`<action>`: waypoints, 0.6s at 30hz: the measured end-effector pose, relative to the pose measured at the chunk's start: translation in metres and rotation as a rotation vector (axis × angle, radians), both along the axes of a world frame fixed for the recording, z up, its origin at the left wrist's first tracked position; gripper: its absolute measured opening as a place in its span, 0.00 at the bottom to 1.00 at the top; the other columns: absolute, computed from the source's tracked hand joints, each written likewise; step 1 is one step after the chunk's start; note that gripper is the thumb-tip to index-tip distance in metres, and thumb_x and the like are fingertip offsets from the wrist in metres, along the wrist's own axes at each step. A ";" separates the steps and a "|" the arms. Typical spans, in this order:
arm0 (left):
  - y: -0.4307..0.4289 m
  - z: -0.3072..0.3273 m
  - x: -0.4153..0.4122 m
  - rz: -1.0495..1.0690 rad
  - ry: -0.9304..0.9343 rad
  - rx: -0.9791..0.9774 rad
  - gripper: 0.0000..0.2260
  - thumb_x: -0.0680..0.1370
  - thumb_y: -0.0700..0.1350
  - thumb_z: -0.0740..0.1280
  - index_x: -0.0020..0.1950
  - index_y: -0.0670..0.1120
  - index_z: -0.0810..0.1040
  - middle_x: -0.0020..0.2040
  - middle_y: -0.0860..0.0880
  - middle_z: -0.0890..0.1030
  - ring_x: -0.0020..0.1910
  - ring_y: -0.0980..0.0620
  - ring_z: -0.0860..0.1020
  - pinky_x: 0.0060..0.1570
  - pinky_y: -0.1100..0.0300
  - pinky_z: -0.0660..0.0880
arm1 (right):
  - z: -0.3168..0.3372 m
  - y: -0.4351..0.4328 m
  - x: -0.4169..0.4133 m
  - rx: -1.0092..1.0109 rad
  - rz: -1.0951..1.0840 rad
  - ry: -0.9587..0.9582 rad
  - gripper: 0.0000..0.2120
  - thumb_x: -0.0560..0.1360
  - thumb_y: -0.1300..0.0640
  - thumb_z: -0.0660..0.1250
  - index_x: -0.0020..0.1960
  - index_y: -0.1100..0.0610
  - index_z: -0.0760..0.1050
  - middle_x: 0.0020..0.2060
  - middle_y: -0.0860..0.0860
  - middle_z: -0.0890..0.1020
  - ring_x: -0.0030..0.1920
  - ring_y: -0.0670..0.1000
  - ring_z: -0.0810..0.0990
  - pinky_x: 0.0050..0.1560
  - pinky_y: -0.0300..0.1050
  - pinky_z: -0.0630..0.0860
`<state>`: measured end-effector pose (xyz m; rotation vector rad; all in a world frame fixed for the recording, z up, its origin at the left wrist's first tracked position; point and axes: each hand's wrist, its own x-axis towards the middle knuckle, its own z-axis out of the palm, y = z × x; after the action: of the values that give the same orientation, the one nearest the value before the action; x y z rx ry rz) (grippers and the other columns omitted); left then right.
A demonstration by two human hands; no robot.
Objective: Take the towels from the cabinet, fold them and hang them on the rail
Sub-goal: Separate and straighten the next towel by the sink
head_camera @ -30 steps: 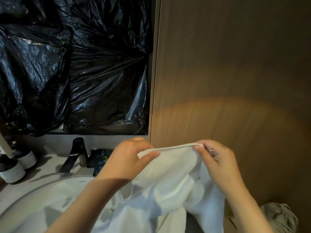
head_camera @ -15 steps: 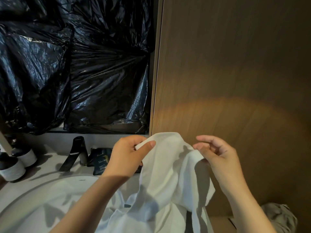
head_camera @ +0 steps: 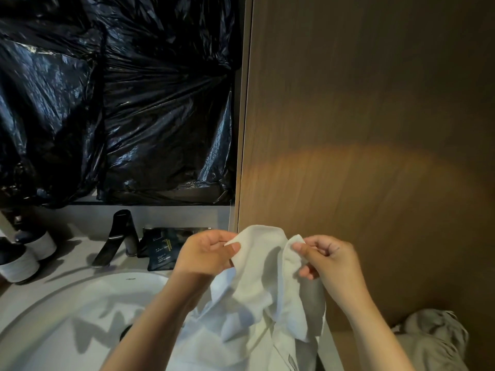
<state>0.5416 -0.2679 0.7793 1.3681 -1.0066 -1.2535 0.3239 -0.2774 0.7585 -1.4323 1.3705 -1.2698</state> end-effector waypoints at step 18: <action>0.010 0.013 -0.009 -0.137 0.096 -0.288 0.05 0.75 0.34 0.68 0.50 0.39 0.82 0.41 0.41 0.85 0.35 0.54 0.82 0.37 0.65 0.78 | 0.046 0.016 0.036 -0.201 0.193 0.208 0.04 0.72 0.56 0.74 0.39 0.51 0.82 0.28 0.50 0.78 0.30 0.49 0.74 0.34 0.46 0.73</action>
<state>0.5328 -0.2575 0.7924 1.0231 -1.1783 -1.2075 0.3602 -0.2611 0.8043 -1.8314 1.2272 -1.1849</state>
